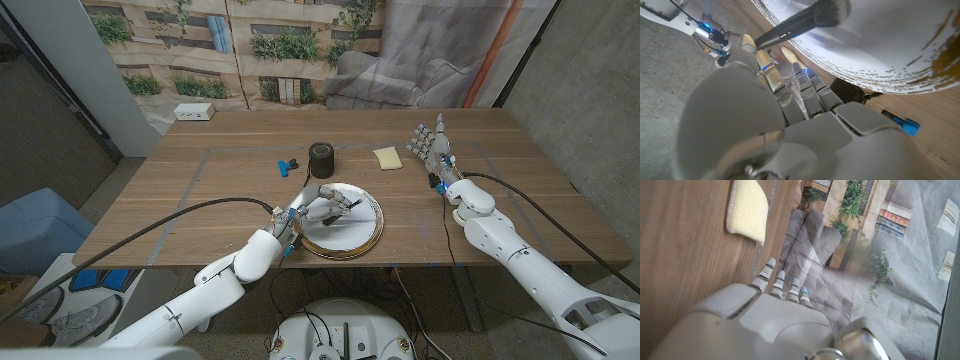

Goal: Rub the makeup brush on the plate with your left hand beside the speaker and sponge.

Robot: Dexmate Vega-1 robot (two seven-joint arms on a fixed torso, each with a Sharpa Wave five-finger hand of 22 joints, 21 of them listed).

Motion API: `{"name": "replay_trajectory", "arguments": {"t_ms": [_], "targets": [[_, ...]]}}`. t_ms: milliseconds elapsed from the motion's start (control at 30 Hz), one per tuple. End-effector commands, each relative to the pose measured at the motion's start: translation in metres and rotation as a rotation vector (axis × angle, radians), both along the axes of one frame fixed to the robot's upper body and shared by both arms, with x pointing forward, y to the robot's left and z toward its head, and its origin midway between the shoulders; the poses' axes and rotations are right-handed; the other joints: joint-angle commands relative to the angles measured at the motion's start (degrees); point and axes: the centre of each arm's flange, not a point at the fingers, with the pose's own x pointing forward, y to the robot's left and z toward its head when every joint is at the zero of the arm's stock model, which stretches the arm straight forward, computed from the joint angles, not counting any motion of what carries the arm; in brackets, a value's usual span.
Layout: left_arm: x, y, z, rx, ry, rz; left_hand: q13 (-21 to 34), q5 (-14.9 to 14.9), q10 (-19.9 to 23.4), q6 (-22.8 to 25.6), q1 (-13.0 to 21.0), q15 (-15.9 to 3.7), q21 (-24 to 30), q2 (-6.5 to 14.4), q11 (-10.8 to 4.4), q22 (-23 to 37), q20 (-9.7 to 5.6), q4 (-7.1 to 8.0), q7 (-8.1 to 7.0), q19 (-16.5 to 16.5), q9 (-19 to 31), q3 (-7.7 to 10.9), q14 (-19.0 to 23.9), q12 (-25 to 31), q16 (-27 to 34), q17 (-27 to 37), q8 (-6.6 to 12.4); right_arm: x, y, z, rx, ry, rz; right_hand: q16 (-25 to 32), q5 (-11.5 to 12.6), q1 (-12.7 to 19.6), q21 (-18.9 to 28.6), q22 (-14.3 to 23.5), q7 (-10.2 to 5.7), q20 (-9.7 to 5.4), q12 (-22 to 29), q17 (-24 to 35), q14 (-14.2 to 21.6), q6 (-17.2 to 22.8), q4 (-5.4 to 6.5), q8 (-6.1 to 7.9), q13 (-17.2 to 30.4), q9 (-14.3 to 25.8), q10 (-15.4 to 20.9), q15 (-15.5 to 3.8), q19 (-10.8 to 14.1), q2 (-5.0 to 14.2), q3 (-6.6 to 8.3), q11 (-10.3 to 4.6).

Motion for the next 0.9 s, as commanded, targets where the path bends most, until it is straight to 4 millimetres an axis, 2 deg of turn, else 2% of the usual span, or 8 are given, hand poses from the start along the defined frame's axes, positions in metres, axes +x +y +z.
{"name": "replay_trajectory", "arguments": {"t_ms": [33,900], "targets": [[-0.0040,-0.0048,-0.0036,0.001,0.014,-0.019,0.16,0.24,0.19,0.14,0.52,-8.83,0.12,0.24,-0.16,0.09,0.17,-0.10,0.21,-0.09,0.30,-0.19,0.53,0.42,0.41,0.10,0.17,-0.0001,0.0003,0.0003,0.000,-0.001,-0.001,0.20,0.37,0.09,0.27,0.33,0.11,0.40,0.40,0.19,-0.01,-0.46,0.26,0.29,0.05,0.15,-0.45,0.48,-0.08,5.79,-0.03,0.01],[-0.0095,-0.0056,0.0013,0.003,0.023,-0.032,0.16,0.26,0.17,0.08,0.63,-8.85,0.12,0.32,-0.16,0.09,0.12,-0.09,0.20,-0.13,0.31,-0.26,0.52,0.41,0.40,0.10,0.15,-0.0001,0.0002,0.0001,-0.002,-0.001,0.003,0.19,0.37,0.09,0.27,0.33,0.03,0.38,0.39,0.19,-0.04,-0.48,0.26,0.29,0.06,0.15,-0.48,0.49,-0.09,5.79,-0.03,0.11]]}}
